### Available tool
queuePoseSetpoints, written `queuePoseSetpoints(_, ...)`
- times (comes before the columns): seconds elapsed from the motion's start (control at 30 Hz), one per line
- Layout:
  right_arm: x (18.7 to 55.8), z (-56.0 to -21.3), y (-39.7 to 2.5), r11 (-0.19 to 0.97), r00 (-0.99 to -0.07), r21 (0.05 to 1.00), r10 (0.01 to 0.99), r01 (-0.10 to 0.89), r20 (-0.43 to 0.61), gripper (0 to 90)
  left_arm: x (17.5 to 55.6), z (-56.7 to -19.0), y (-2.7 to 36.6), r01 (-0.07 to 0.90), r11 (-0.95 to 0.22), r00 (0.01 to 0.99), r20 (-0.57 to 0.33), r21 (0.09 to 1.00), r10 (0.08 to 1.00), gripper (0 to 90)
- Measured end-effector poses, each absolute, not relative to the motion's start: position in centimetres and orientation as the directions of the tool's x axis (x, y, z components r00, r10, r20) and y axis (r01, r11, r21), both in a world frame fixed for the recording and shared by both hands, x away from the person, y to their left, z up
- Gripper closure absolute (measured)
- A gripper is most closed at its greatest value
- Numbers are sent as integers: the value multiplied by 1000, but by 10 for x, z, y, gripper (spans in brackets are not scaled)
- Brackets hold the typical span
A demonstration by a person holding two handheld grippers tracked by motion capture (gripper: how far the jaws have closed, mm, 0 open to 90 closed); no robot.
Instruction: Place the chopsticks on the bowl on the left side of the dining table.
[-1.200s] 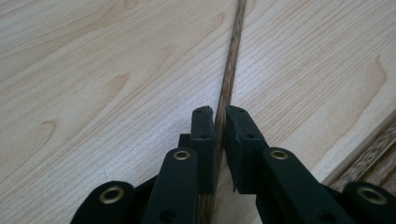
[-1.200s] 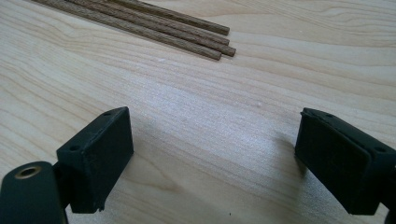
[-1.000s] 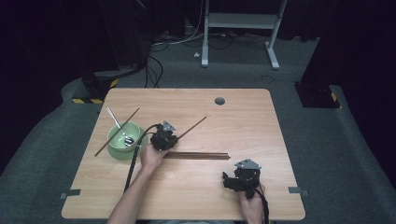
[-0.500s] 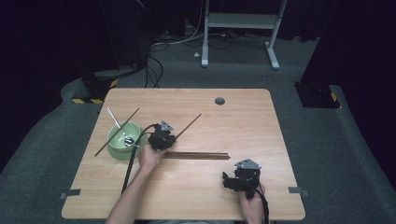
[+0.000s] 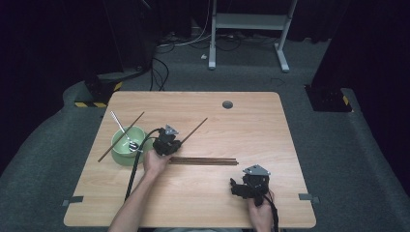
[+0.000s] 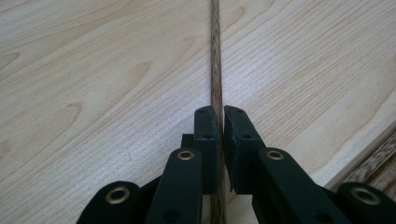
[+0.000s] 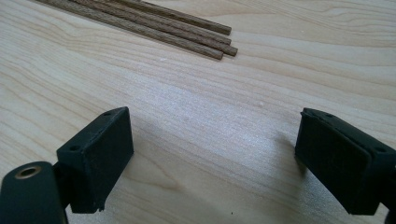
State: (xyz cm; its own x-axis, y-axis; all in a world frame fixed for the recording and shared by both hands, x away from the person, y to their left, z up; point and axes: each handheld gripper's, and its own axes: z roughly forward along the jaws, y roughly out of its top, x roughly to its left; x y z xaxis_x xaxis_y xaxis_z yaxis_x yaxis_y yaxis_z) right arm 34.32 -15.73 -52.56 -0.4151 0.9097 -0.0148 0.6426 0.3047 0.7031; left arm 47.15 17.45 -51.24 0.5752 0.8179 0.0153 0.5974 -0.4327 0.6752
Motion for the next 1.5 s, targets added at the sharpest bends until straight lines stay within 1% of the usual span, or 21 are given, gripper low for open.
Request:
queuePoseSetpoints(0.17, 343, -526, -157, 305, -415, 703, 910, 642, -15, 109, 470, -512, 176, 597, -428, 572, 15, 679, 820, 837)
queuePoseSetpoints(0.6, 343, -526, -157, 305, -415, 703, 910, 642, -15, 109, 464, -509, 183, 588, -397, 575, -19, 704, 818, 838)
queuePoseSetpoints(1.5, 344, -526, -157, 306, -419, 701, 908, 644, -11, 104, 445, -482, 191, 511, -374, 616, -26, 774, 788, 838)
